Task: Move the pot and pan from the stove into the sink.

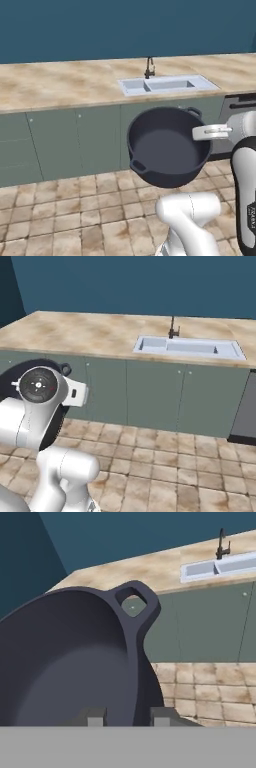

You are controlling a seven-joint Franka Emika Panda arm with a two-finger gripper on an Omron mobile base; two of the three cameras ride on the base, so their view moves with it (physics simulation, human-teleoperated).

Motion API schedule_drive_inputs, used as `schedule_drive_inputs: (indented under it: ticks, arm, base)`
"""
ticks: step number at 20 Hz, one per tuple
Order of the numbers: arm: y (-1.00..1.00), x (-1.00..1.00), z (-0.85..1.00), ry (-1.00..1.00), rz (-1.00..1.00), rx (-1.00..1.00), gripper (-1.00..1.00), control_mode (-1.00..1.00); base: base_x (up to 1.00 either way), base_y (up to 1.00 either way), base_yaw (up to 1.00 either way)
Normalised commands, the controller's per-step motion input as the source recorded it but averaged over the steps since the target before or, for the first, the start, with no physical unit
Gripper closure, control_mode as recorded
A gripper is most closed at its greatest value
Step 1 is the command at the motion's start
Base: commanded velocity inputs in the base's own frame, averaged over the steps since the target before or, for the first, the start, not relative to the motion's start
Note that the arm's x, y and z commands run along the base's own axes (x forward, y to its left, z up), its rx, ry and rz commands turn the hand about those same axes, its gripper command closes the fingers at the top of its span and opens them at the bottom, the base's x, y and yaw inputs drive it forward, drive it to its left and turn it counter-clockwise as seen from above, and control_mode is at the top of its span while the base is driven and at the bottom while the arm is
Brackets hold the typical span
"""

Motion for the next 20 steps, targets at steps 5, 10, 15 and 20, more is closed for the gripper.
schedule_drive_inputs:
  ticks: [5, 10, 15, 20]
  arm:
    - [0.0, 0.0, 0.0, 0.0, 0.0, 0.0, 1.0, 1.0]
    - [0.0, 0.0, 0.0, 0.0, 0.0, 0.0, 1.0, 1.0]
    - [0.0, 0.0, 0.0, 0.0, 0.0, 0.0, 1.0, 1.0]
    - [0.0, 0.0, 0.0, 0.0, 0.0, 0.0, 1.0, 1.0]
  base:
    - [0.0, -0.89, 0.12]
    - [0.0, -0.77, 0.11]
    - [-0.07, -0.64, 0.08]
    - [-0.01, -0.04, 0.0]
